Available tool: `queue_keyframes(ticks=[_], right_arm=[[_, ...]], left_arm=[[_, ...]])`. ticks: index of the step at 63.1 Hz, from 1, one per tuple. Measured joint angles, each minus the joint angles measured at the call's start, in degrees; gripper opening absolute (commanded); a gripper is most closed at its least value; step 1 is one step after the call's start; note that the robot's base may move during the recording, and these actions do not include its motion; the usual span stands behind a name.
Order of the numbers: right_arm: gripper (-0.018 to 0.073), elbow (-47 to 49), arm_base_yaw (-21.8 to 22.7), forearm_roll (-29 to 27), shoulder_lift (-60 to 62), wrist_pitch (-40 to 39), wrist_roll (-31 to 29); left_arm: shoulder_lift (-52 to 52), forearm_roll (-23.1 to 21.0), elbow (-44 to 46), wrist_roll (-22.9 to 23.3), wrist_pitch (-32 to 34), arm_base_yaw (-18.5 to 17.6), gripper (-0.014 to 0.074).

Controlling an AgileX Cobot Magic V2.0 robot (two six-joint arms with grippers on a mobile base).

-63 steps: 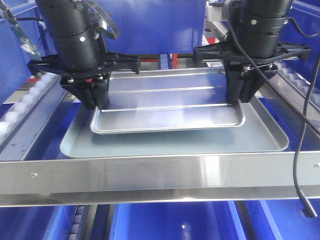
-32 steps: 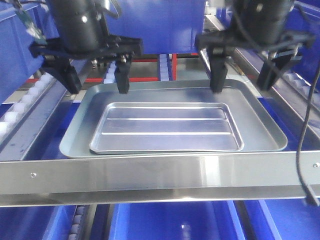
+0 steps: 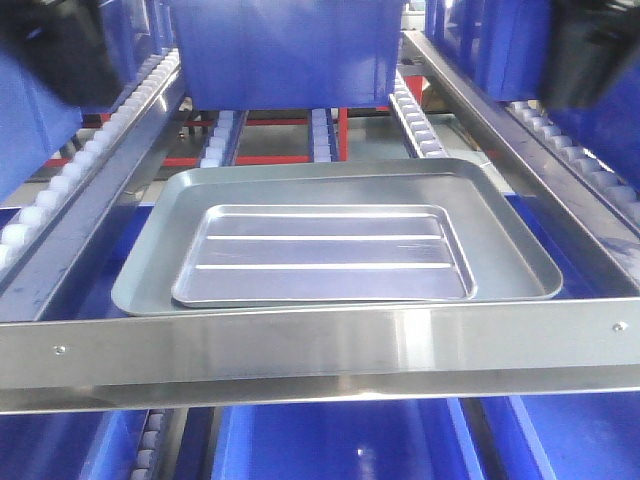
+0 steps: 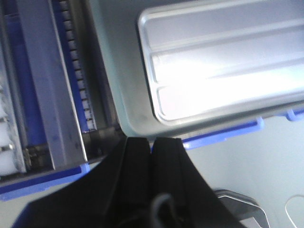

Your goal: Grab silver tray and stack on right shelf

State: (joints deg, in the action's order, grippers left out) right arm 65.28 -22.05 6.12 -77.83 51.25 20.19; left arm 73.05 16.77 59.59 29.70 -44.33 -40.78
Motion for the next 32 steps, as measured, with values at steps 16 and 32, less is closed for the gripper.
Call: queue_keyframes(ticks=[16, 32], right_arm=[[0.0057, -21.0, 0.0, 0.0, 15.5, -10.9, -1.0], [0.0057, -36.1, 0.0, 0.0, 36.6, -17.3, -5.7]], left_arm=[[-16.2, 1.0, -26.8, 0.0, 20.1, -1.8, -0.0093], [-29.9, 1.2, -35.0, 0.0, 23.8, -1.8, -0.0093]])
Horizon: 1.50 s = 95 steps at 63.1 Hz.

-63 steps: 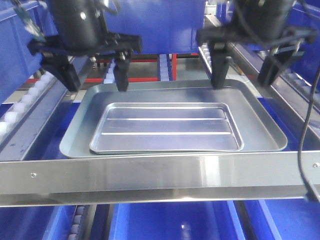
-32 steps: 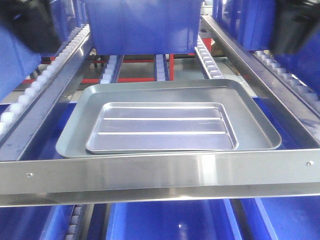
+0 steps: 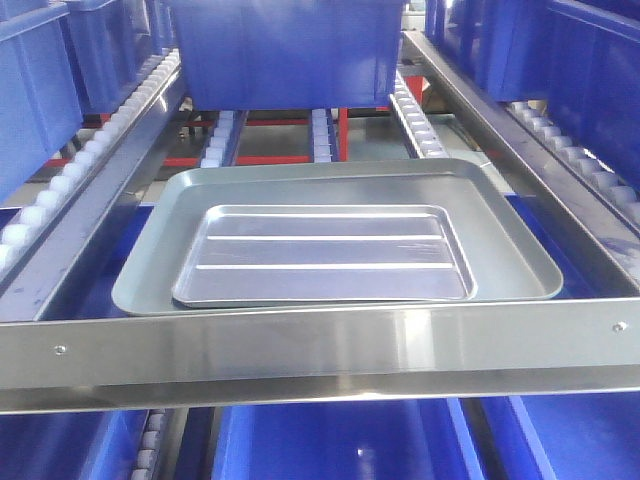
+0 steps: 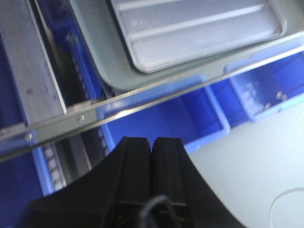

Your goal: Grab silver tray and stack on right shelf

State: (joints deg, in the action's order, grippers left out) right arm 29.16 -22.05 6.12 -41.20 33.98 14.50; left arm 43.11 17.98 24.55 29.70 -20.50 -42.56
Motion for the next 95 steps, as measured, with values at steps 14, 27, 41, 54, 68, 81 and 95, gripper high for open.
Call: queue_keyframes(ticks=[14, 27, 41, 54, 68, 81, 95], right_arm=[[0.0057, -0.7, 0.0, 0.0, 23.5, 0.7, -2.4], [0.0057, -0.5, 0.0, 0.1, 40.2, 1.0, -2.4], [0.0057, -0.4, 0.0, 0.1, 42.1, 1.1, -2.4], [0.0057, -0.9, 0.0, 0.1, 42.1, 1.3, -2.5], [0.0057, -0.9, 0.0, 0.1, 42.1, 1.3, -2.5], [0.0057, -0.9, 0.0, 0.1, 42.1, 1.3, -2.6], [0.0057, -0.9, 0.0, 0.1, 42.1, 1.3, -2.6]], left_arm=[[-16.5, 0.1, 0.0, 0.0, 0.4, 0.0, -0.0093], [-31.8, -0.1, 1.4, 0.0, -0.1, 0.0, -0.0093], [-35.5, -0.5, 1.6, 0.0, -1.1, 0.0, -0.0093], [-35.6, -0.8, 1.6, 0.0, -1.2, 0.0, -0.0093], [-35.6, -0.9, 1.6, 0.0, -1.2, 0.0, -0.0093], [-36.0, -13.3, 1.6, -15.3, -3.3, 0.0, -0.0093], [-38.4, -18.6, -3.3, -28.9, -1.1, 5.8, -0.0093]])
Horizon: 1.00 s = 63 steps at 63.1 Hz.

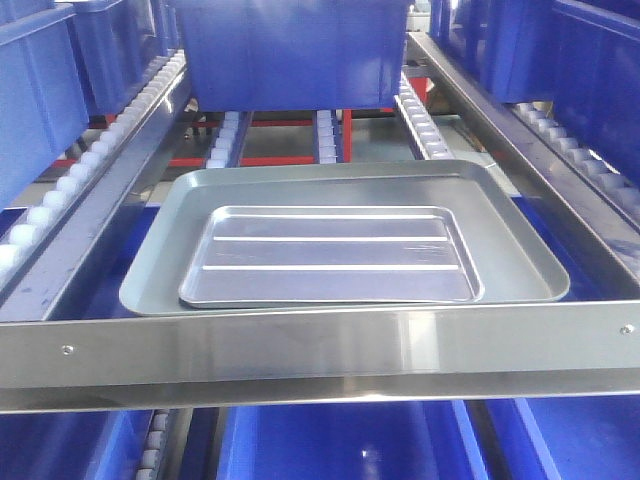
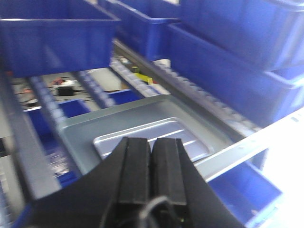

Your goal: Grab silver tray and stack on right shelf

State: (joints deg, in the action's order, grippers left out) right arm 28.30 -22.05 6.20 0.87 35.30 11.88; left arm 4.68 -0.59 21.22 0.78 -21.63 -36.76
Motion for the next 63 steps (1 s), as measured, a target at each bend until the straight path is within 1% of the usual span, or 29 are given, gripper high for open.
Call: queue_keyframes(ticks=[3, 8, 13, 14, 18, 21, 24, 28, 32, 39, 63], right_arm=[[0.0057, 0.0, 0.0, 0.0, 0.0, 0.0, 0.0], [0.0057, 0.0, 0.0, 0.0, 0.0, 0.0, 0.0], [0.0057, 0.0, 0.0, 0.0, 0.0, 0.0, 0.0], [0.0057, 0.0, 0.0, 0.0, 0.0, 0.1, 0.0], [0.0057, 0.0, 0.0, 0.0, 0.0, 0.1, 0.0], [0.0057, 0.0, 0.0, 0.0, 0.0, 0.1, 0.0], [0.0057, 0.0, 0.0, 0.0, 0.0, 0.1, 0.0], [0.0057, 0.0, 0.0, 0.0, 0.0, 0.1, 0.0], [0.0057, 0.0, 0.0, 0.0, 0.0, 0.1, 0.0], [0.0057, 0.0, 0.0, 0.0, 0.0, 0.1, 0.0], [0.0057, 0.0, 0.0, 0.0, 0.0, 0.1, 0.0]], left_arm=[[-1.0, -0.4, -1.3, -0.2, 0.2, 3.8, -0.0093], [-3.3, -1.5, -4.0, -0.8, 0.2, 10.8, -0.0093], [-5.2, -2.4, -6.9, -0.8, 0.7, 18.6, -0.0093], [-5.2, -2.4, -7.4, -0.8, 0.8, 19.7, -0.0093], [-5.4, -3.5, -10.7, -0.8, 2.6, 25.5, -0.0093], [-5.4, -4.3, -13.2, -0.8, 5.0, 28.6, -0.0093], [-5.4, -4.8, -16.0, -0.8, 8.3, 30.8, -0.0093], [-5.4, -5.1, -19.7, -0.8, 13.4, 32.5, -0.0093], [-5.4, -5.2, -22.3, -0.8, 18.0, 33.3, -0.0093], [-5.4, -5.3, -22.8, -0.8, 21.6, 33.7, -0.0093], [-5.4, -5.3, -23.0, -0.8, 22.4, 33.7, -0.0093]])
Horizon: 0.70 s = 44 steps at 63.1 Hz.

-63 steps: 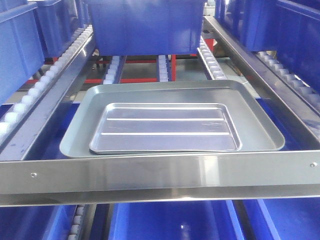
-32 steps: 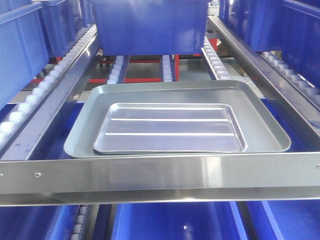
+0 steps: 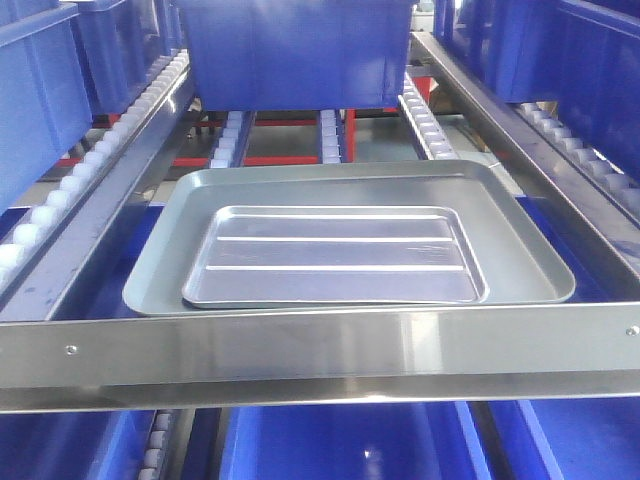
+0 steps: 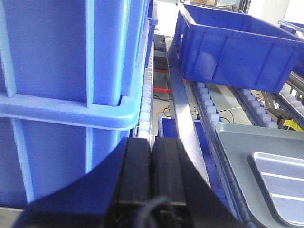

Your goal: Grab silver tray and stack on right shelf

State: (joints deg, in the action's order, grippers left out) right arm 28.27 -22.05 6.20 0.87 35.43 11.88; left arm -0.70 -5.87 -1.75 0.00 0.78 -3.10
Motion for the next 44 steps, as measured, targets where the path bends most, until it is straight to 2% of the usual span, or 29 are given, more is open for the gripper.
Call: queue_keyframes(ticks=[35, 39, 44], right_arm=[[0.0057, -0.1, 0.2, 0.0, 0.0, -0.2, 0.0], [0.0057, -1.3, 2.1, 0.0, 0.0, -1.5, -0.2], [0.0057, -4.2, 7.0, 0.0, 0.0, -4.2, -0.9]], left_arm=[[0.0, 0.0, 0.0, 0.0, 0.1, 0.0, -0.0093], [0.0, 0.0, 0.0, 0.0, 0.1, 0.0, -0.0093], [0.0, 0.0, 0.0, 0.0, 0.1, 0.0, -0.0093]])
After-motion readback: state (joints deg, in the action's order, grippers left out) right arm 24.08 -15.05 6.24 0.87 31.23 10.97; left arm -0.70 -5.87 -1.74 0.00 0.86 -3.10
